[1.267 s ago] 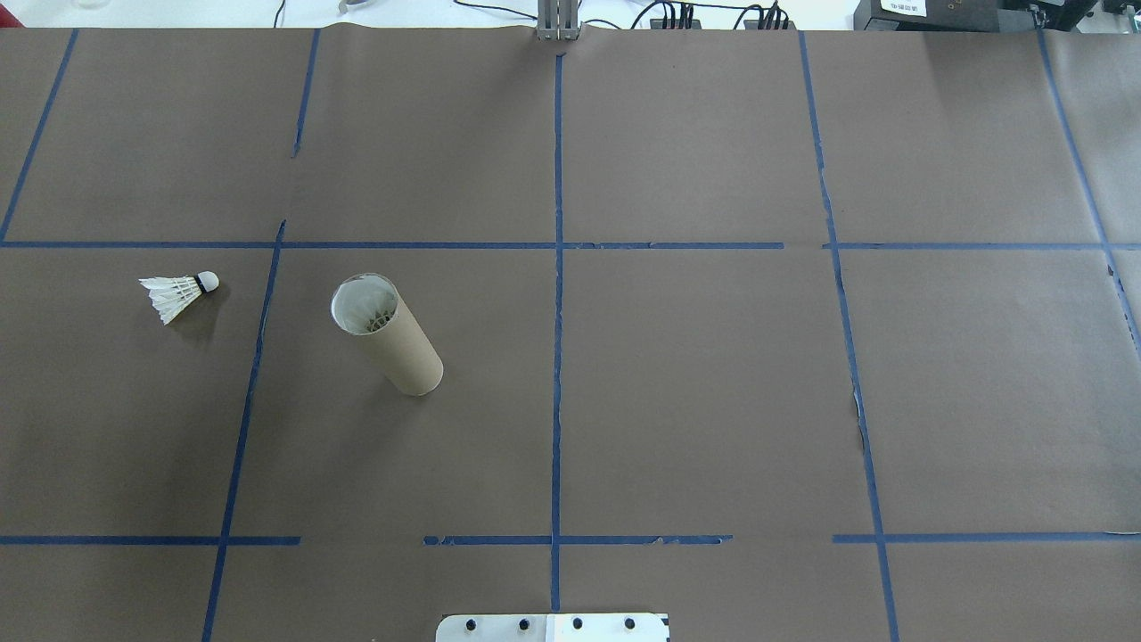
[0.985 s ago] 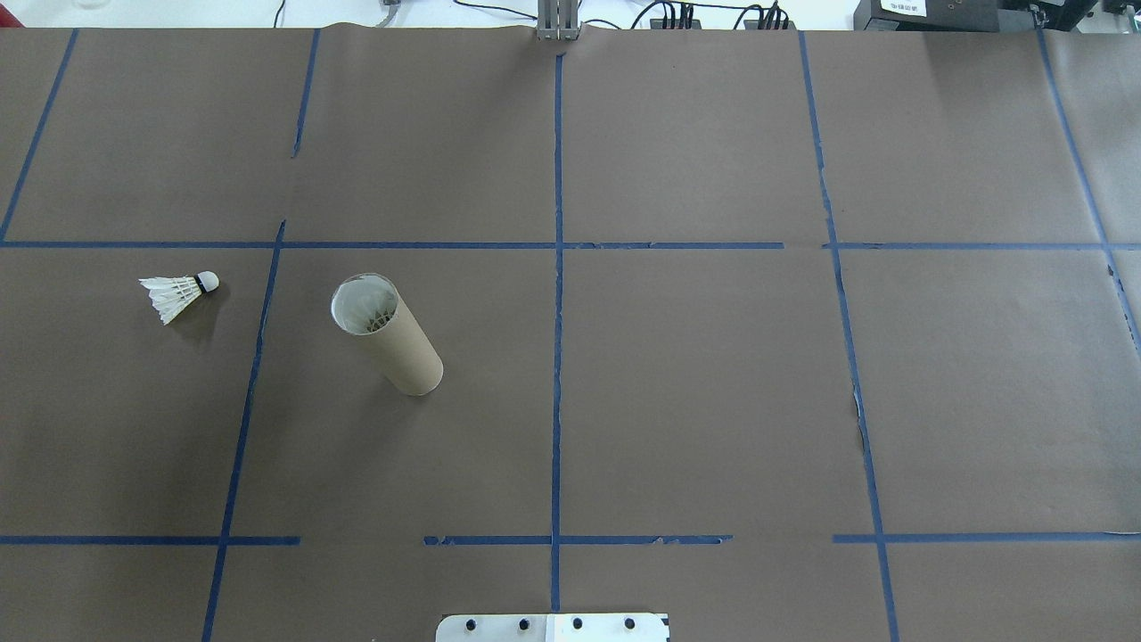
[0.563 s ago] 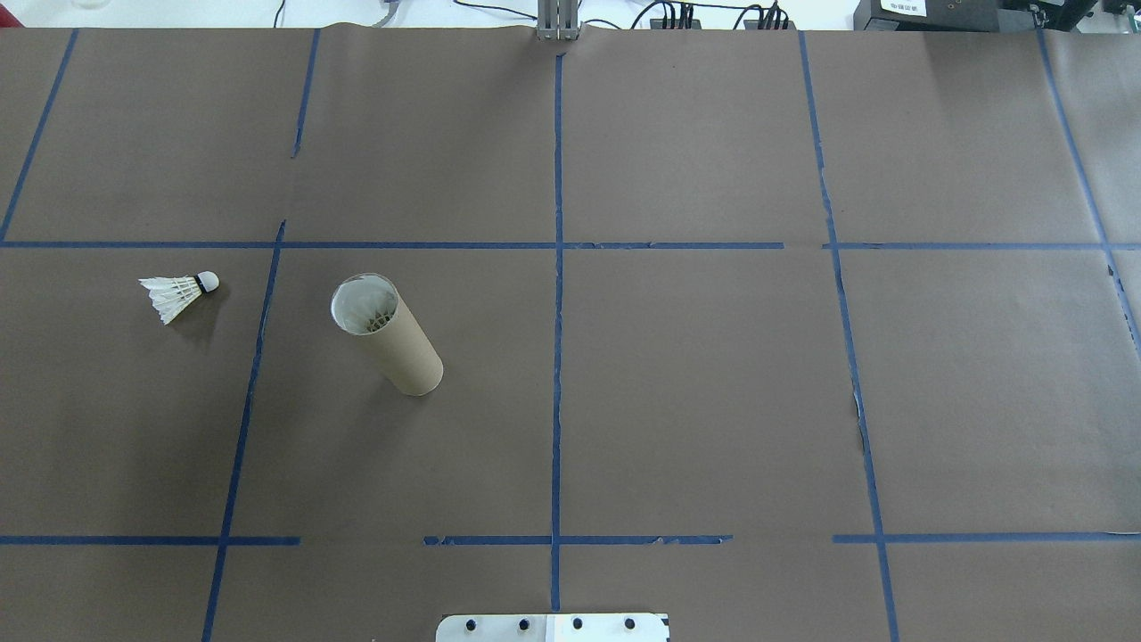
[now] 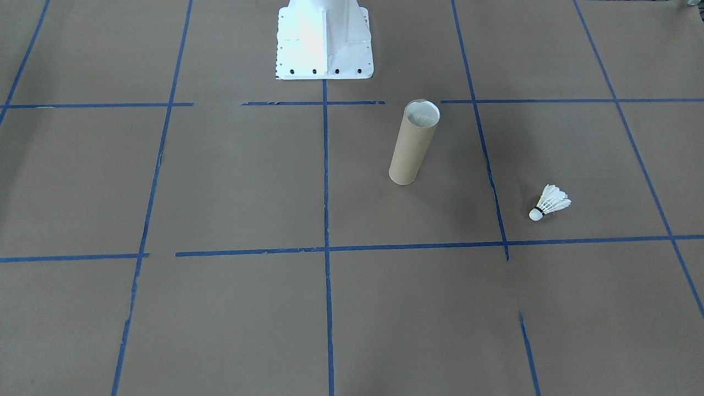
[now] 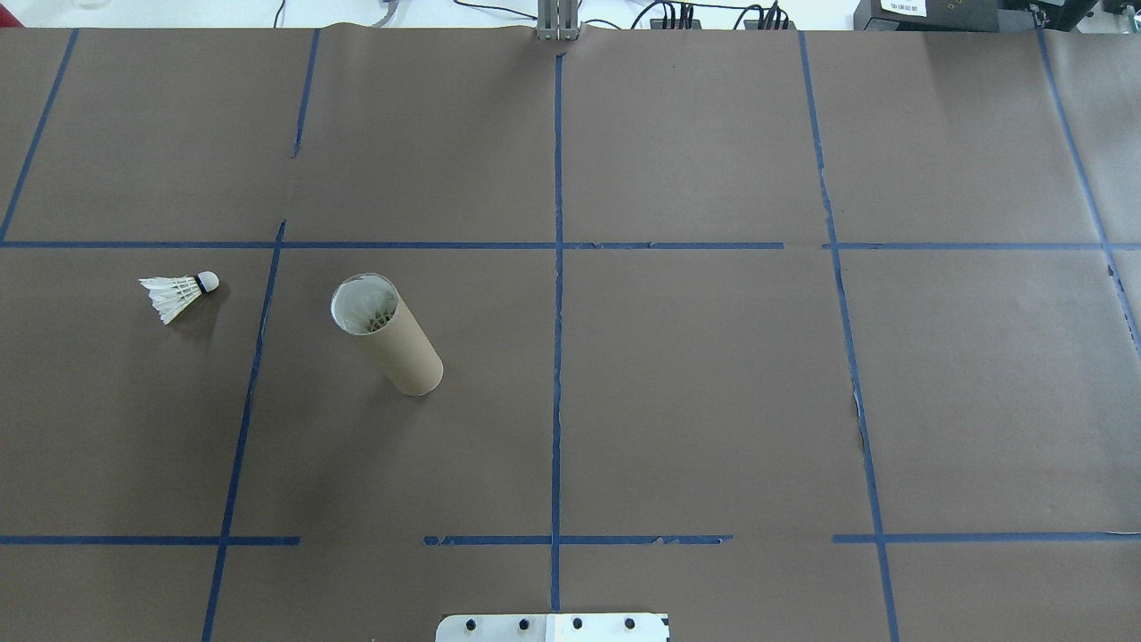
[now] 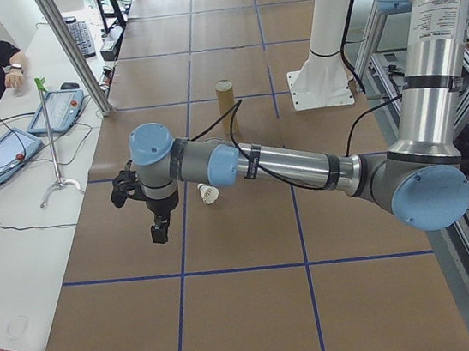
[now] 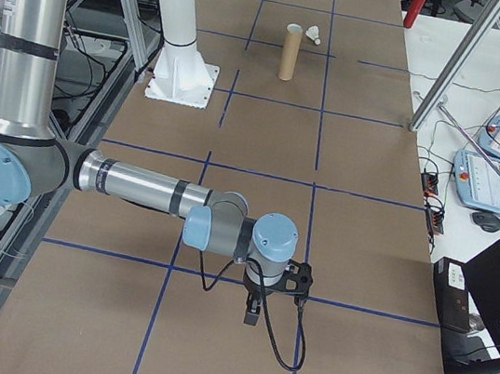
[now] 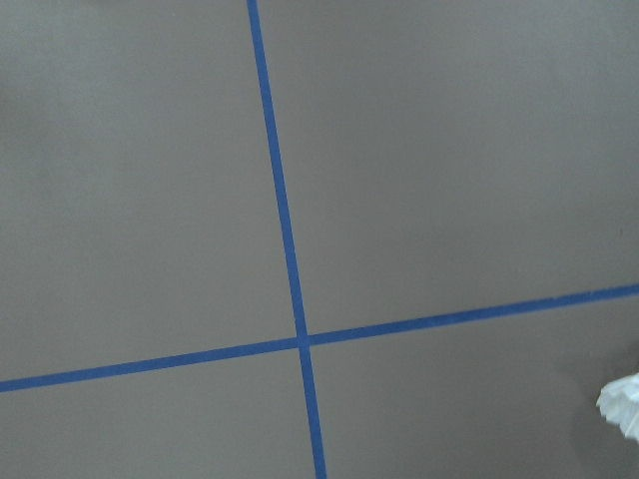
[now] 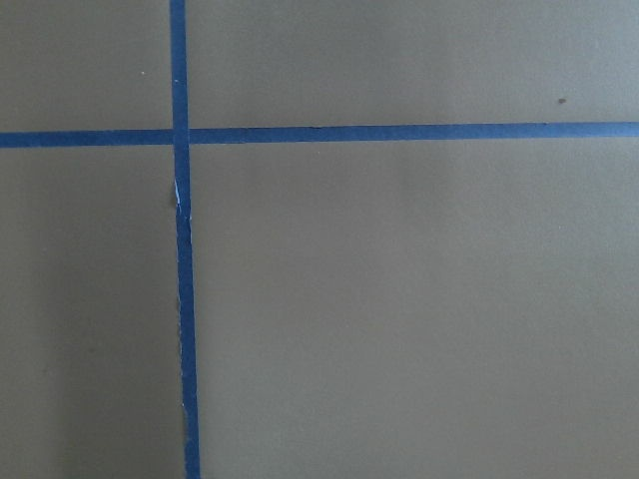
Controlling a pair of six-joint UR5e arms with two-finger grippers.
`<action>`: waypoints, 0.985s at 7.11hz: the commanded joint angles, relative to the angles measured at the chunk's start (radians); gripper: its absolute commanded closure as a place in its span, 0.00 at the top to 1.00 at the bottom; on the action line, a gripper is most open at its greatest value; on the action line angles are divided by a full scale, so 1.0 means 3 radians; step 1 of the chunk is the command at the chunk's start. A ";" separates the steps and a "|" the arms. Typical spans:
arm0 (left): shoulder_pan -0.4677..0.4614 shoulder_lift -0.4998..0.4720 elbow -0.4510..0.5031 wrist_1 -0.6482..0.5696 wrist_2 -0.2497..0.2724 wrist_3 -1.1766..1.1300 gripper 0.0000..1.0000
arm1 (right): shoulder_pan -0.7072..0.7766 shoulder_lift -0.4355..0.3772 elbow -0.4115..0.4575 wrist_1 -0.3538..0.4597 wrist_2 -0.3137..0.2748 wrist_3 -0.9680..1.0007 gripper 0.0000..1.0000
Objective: Collect badminton balls into bucket
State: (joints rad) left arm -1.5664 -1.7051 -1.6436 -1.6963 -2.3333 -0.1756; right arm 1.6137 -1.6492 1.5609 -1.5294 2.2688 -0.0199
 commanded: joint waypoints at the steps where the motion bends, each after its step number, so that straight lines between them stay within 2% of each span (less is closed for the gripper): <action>1: 0.0087 0.0241 0.0373 -0.1273 -0.0020 -0.0819 1.00 | 0.0000 0.0001 0.0002 0.0000 0.0000 0.0000 1.00; 4: 0.0460 0.0478 0.0701 -0.2563 -0.0005 -0.1835 1.00 | 0.0000 0.0001 -0.0003 0.0000 0.0005 0.0000 1.00; 7: 0.0920 0.0489 0.0942 -0.3872 0.0005 -0.3327 1.00 | 0.0000 0.0001 -0.0003 0.0000 0.0005 0.0000 1.00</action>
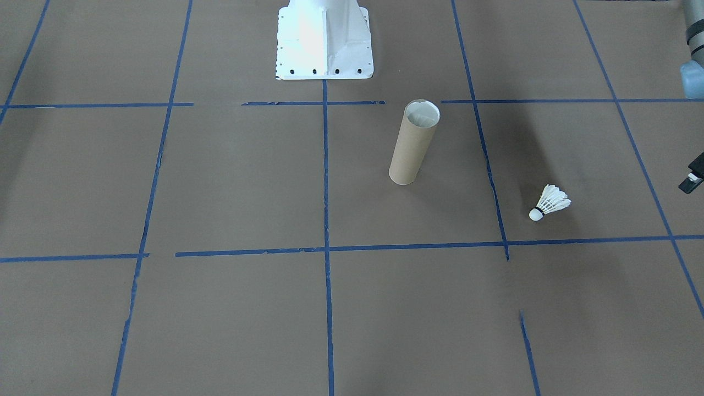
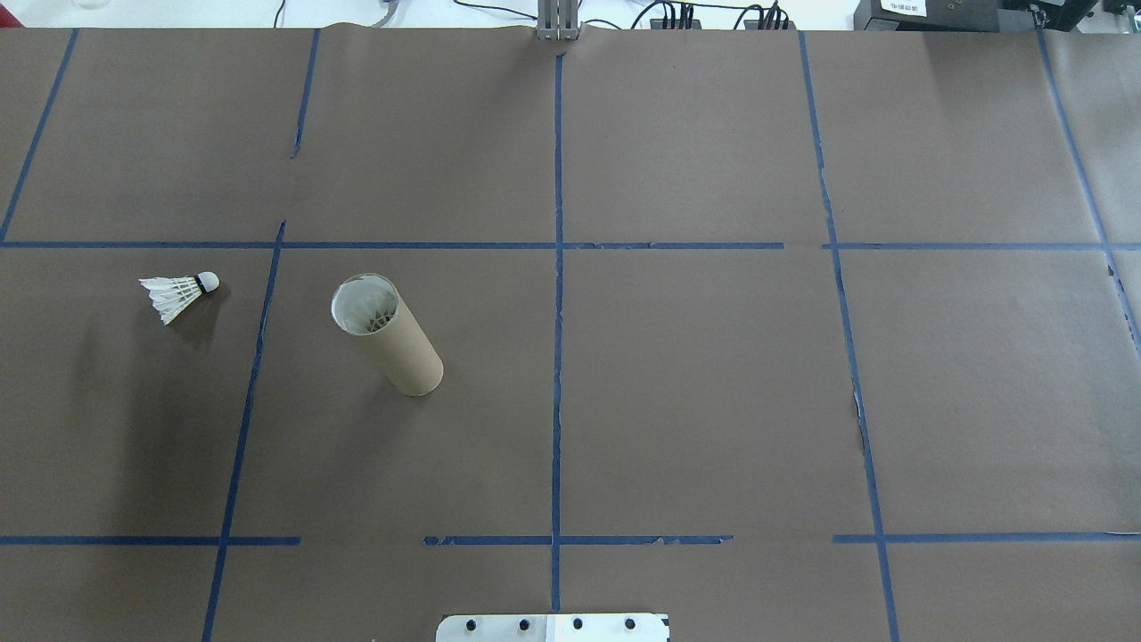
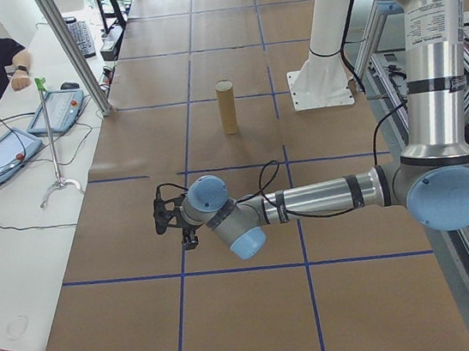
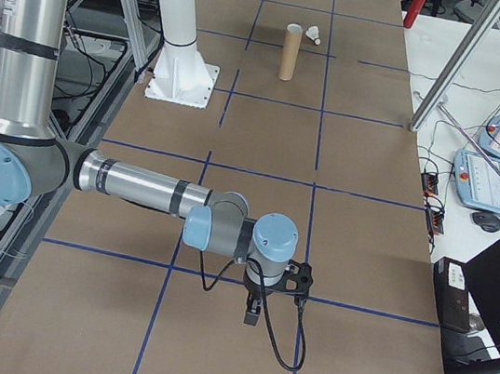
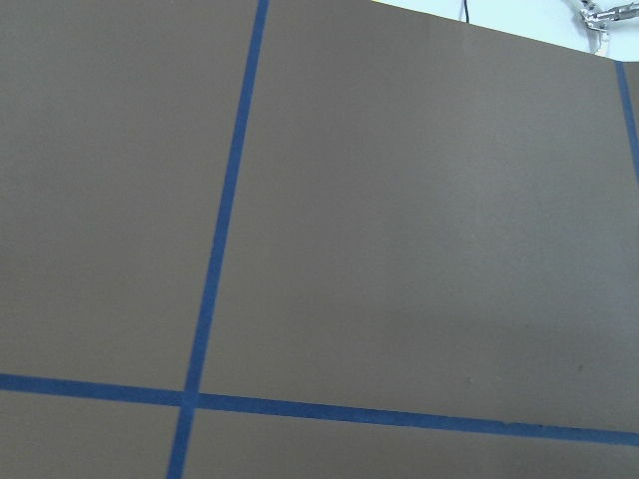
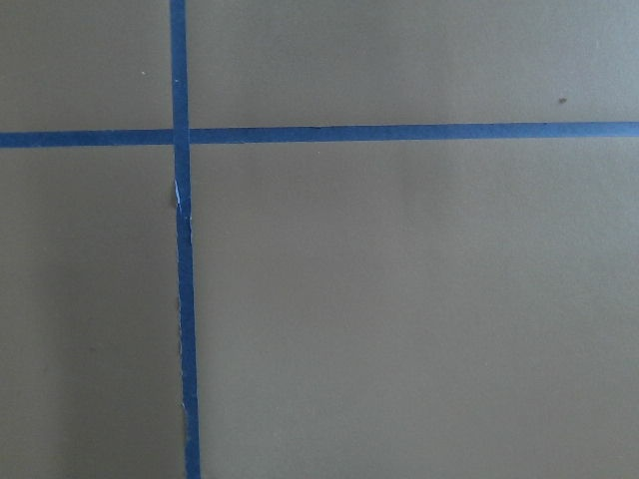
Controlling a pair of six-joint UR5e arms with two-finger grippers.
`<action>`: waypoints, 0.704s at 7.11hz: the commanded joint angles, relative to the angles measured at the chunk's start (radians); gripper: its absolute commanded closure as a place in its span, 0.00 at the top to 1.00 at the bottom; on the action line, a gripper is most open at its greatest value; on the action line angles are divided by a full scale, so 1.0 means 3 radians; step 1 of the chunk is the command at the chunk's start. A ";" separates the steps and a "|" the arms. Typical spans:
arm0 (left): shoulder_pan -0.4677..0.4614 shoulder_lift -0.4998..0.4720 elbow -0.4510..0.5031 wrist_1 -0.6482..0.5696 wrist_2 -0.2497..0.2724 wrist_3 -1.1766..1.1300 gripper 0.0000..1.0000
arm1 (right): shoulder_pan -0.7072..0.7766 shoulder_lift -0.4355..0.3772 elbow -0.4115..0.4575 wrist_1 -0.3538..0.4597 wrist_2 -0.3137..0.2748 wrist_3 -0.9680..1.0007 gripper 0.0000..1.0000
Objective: Collect badminton balls into bucket
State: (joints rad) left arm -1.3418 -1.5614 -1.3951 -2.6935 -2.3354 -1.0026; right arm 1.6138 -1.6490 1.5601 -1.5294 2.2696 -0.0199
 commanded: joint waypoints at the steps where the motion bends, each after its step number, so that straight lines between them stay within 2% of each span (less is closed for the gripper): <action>1: 0.0365 0.0009 0.0196 -0.0988 0.0124 -0.0985 1.00 | 0.0000 0.0000 0.0000 0.0000 -0.0003 0.0000 1.00; 2: 0.0670 0.0009 0.0237 -0.1342 0.0393 -0.1404 1.00 | 0.0000 0.0000 0.0000 0.0000 -0.0003 0.0000 1.00; 3: 0.1013 -0.0001 0.0243 -0.1649 0.0781 -0.1899 1.00 | 0.0000 0.0000 0.0000 0.0000 -0.0003 0.0000 1.00; 4: 0.1239 -0.0036 0.0243 -0.1748 0.1002 -0.2147 1.00 | 0.0000 0.0000 0.0000 0.0000 -0.0003 0.0000 1.00; 5: 0.1307 -0.0047 0.0243 -0.1775 0.1096 -0.2286 1.00 | 0.0000 0.0000 0.0000 0.0000 -0.0003 0.0000 1.00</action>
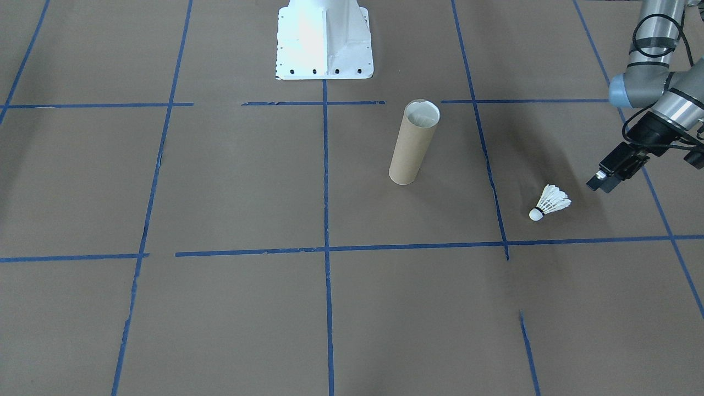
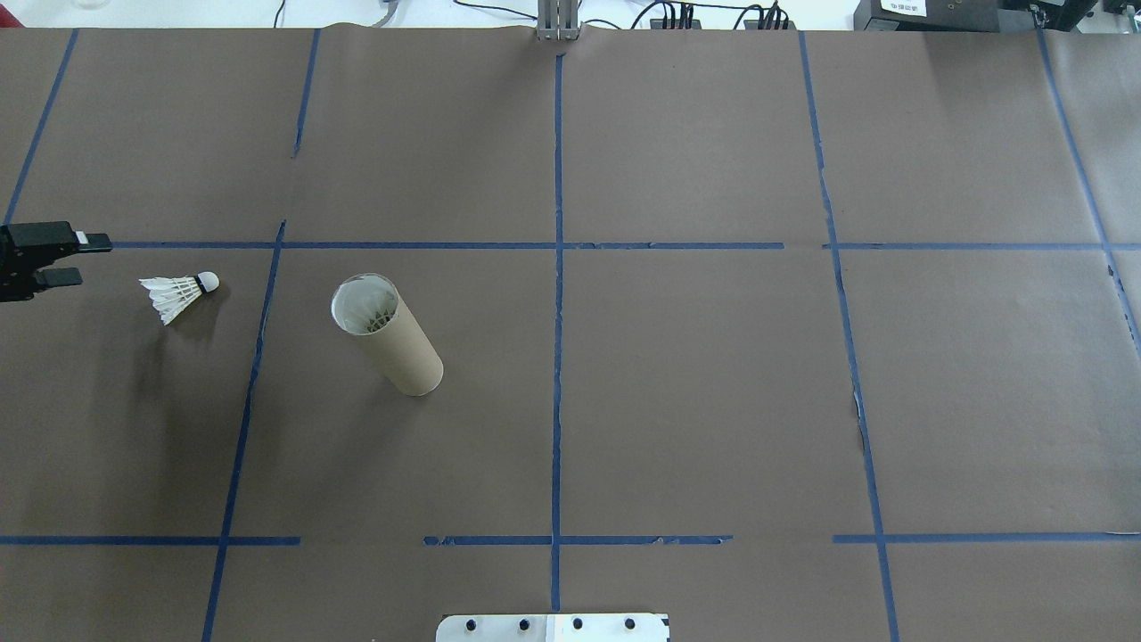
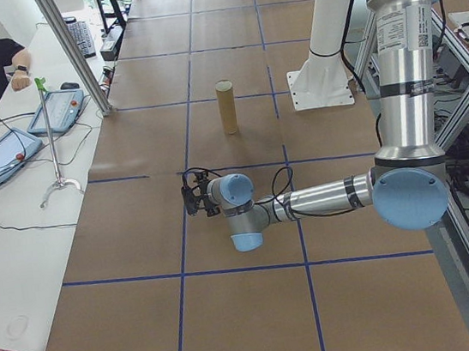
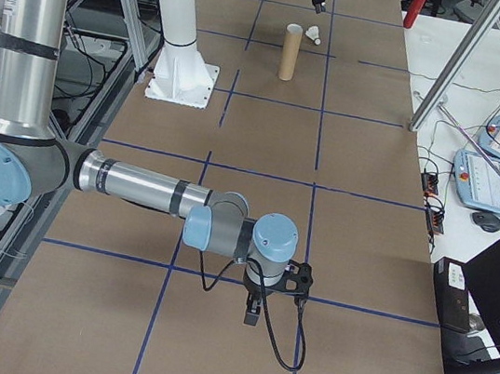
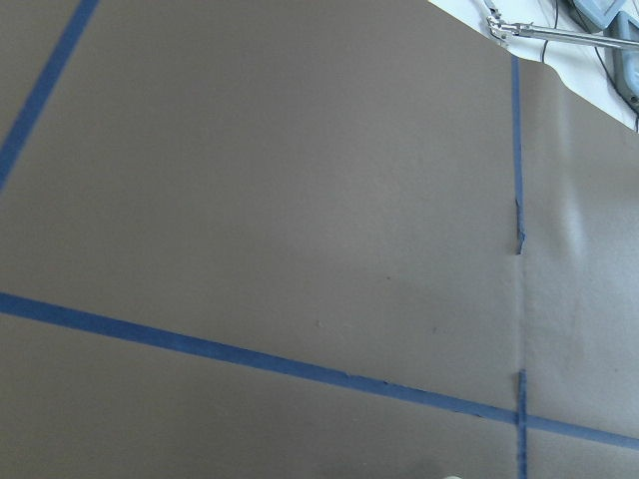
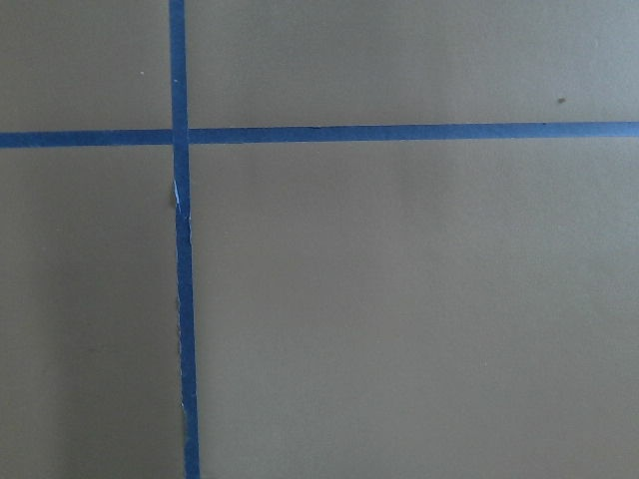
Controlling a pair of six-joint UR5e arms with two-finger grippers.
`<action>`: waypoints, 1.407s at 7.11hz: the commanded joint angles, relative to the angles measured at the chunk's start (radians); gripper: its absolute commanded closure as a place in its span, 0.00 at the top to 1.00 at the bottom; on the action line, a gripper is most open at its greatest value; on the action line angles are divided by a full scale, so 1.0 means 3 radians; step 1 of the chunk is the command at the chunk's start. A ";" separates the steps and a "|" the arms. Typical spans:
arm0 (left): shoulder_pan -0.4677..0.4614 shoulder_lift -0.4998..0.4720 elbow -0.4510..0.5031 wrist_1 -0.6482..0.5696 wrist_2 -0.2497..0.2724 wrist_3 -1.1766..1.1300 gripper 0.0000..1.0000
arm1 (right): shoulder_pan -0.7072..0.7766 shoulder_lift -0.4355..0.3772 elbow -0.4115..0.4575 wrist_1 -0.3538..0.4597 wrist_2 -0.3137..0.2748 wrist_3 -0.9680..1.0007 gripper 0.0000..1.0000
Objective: Collect badminton balls into bucket
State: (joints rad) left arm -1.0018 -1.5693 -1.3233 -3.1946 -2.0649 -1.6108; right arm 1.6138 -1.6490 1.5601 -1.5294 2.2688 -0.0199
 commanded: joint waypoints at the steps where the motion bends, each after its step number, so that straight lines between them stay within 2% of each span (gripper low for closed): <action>1: 0.0301 -0.0020 0.0008 -0.0196 0.0417 -0.0468 1.00 | 0.0000 -0.0005 0.0000 0.0000 0.0005 0.0000 1.00; 2: 0.0378 -0.0066 0.0014 -0.0202 0.0491 -0.0607 1.00 | 0.0000 0.0000 0.0000 0.0000 0.0000 0.0000 1.00; 4: 0.0404 -0.0071 0.0090 -0.0202 0.0522 -0.0664 1.00 | 0.0000 0.0000 -0.0051 0.0000 -0.0020 -0.0010 1.00; 5: 0.0424 -0.0071 0.0136 -0.0202 0.0527 -0.0705 1.00 | 0.0000 0.0076 -0.0319 0.0268 -0.0015 -0.0005 1.00; 6: 0.0440 -0.0071 0.0136 -0.0202 0.0522 -0.0786 0.89 | 0.0000 -0.0004 -0.0520 0.0853 0.0005 0.0010 1.00; 7: 0.0455 -0.0081 0.0131 -0.0197 0.0527 -0.0893 0.63 | 0.0000 -0.0086 -0.0587 0.1127 0.0005 0.0015 1.00; 8: 0.0465 -0.0087 0.0136 -0.0197 0.0527 -0.0935 0.45 | 0.0000 -0.0112 -0.0588 0.1181 0.0005 0.0010 1.00; 10: 0.0466 -0.0087 0.0126 -0.0197 0.0522 -0.0940 0.44 | 0.0000 -0.0113 -0.0588 0.1181 0.0005 0.0010 1.00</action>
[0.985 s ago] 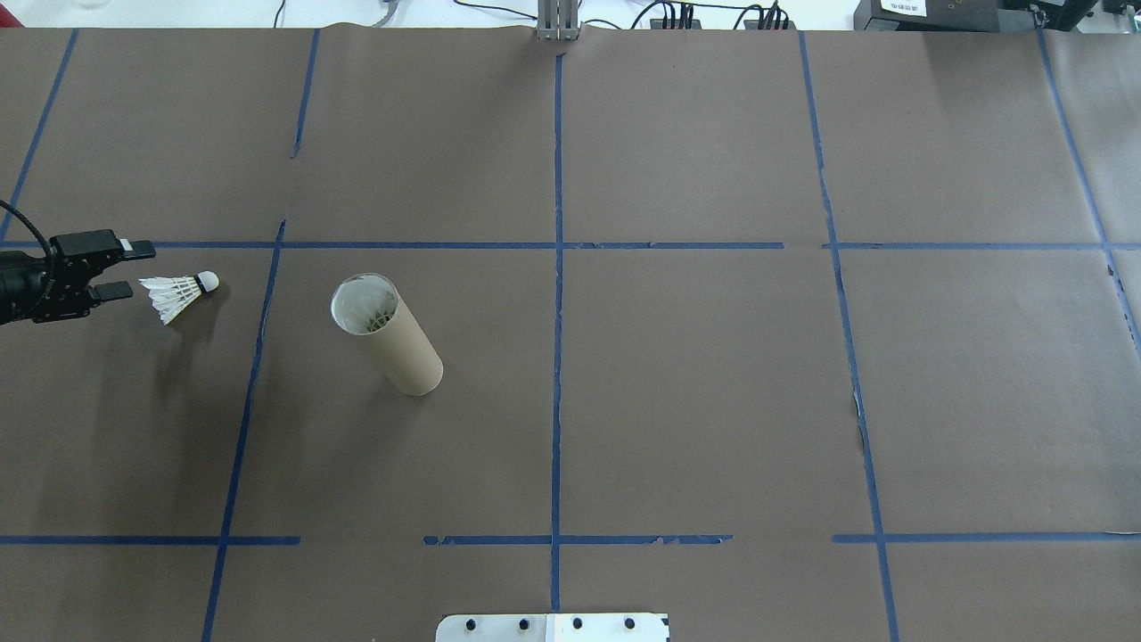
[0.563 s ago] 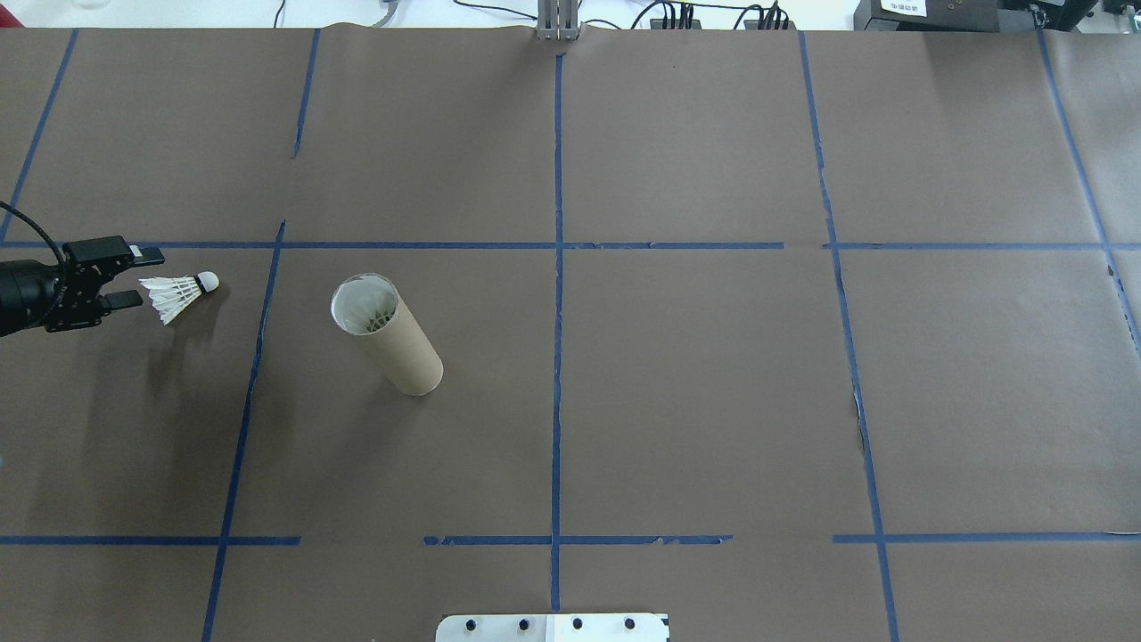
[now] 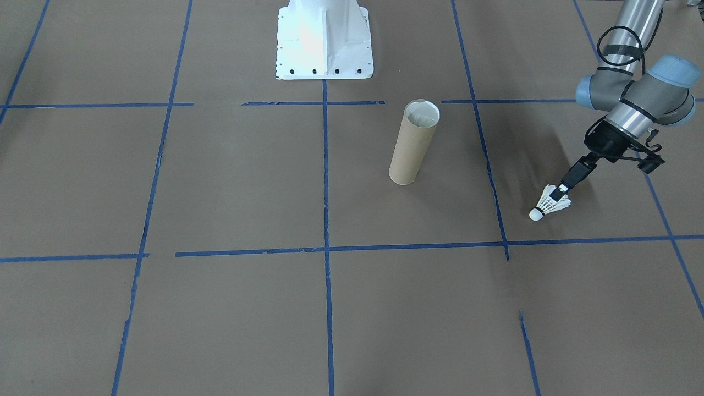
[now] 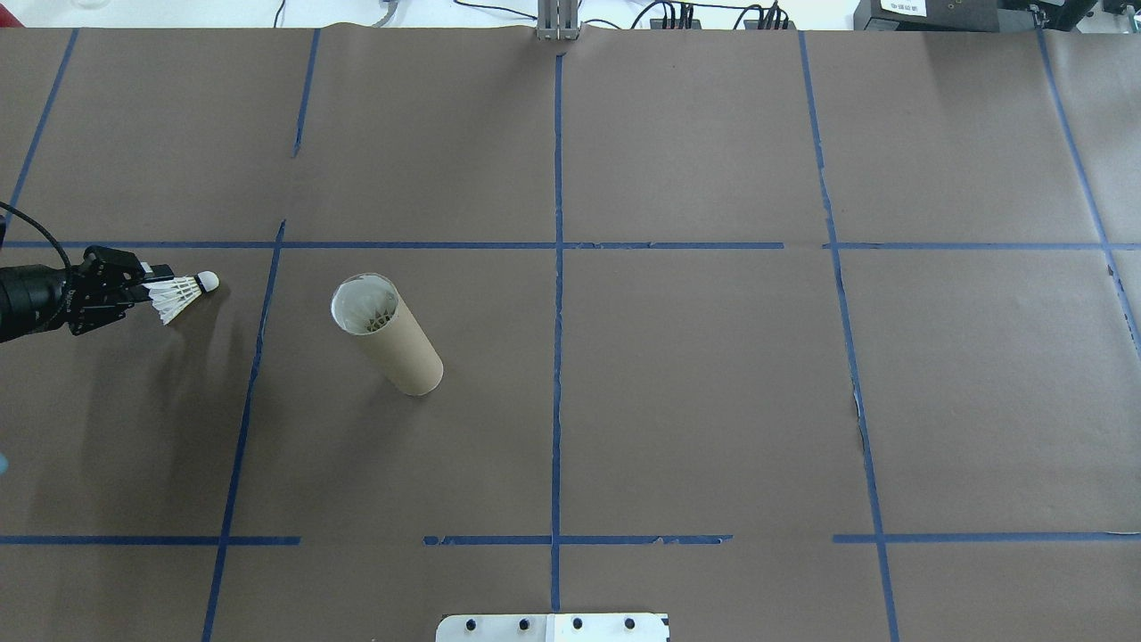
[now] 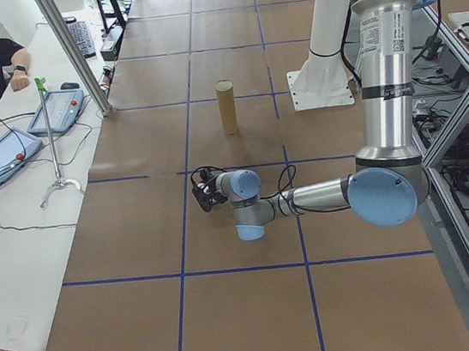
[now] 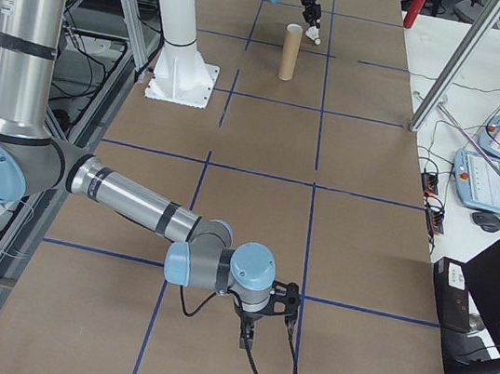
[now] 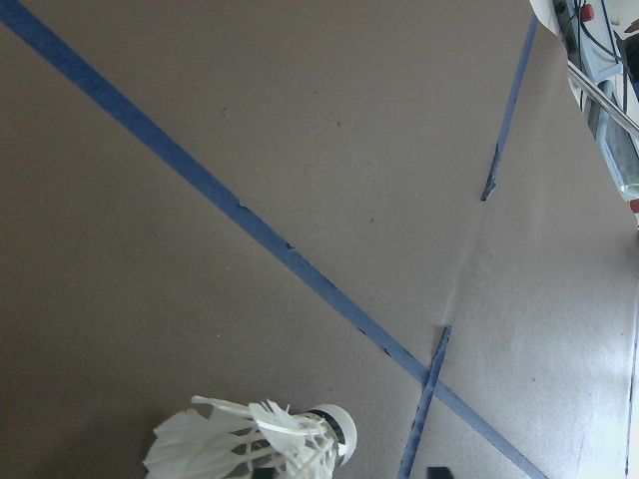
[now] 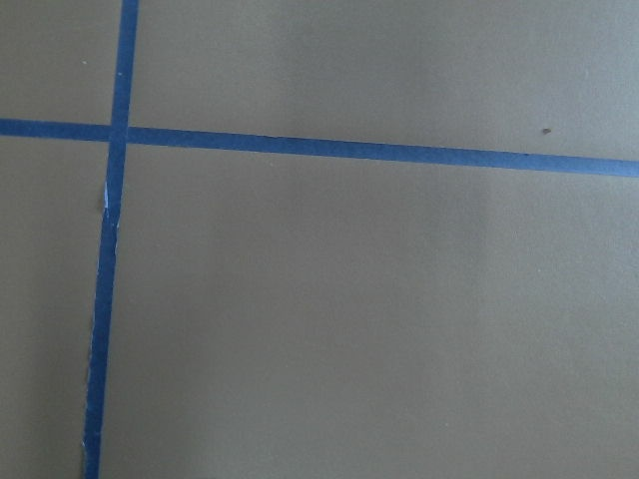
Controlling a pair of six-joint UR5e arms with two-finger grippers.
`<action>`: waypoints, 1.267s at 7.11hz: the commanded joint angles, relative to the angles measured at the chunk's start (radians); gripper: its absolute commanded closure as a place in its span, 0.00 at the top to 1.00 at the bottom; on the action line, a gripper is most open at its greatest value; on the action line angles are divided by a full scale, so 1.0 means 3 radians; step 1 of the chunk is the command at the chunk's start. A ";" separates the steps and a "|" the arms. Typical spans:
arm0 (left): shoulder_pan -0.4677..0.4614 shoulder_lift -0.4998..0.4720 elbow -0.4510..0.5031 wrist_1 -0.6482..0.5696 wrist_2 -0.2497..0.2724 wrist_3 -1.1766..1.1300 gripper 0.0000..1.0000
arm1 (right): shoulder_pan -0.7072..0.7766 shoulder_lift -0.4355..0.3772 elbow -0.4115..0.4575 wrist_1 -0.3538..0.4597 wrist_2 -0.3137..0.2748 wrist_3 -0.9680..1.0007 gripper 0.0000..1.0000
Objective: Collect badminton balls into bucket
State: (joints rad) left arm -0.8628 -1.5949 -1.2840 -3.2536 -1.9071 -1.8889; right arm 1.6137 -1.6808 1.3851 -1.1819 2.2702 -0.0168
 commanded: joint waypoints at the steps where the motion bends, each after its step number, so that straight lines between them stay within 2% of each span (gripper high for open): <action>1: 0.0002 -0.0002 -0.0005 -0.0005 -0.0004 -0.0013 0.43 | 0.0000 -0.0006 -0.0005 0.0023 0.0000 0.0000 1.00; 9: 0.0002 0.0004 -0.0082 -0.0020 -0.0019 -0.0075 0.43 | 0.0000 -0.0006 -0.0056 0.0115 0.0000 -0.0005 1.00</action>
State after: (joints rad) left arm -0.8623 -1.5950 -1.3069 -3.2592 -1.9128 -1.9075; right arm 1.6138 -1.6820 1.3692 -1.1499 2.2691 -0.0184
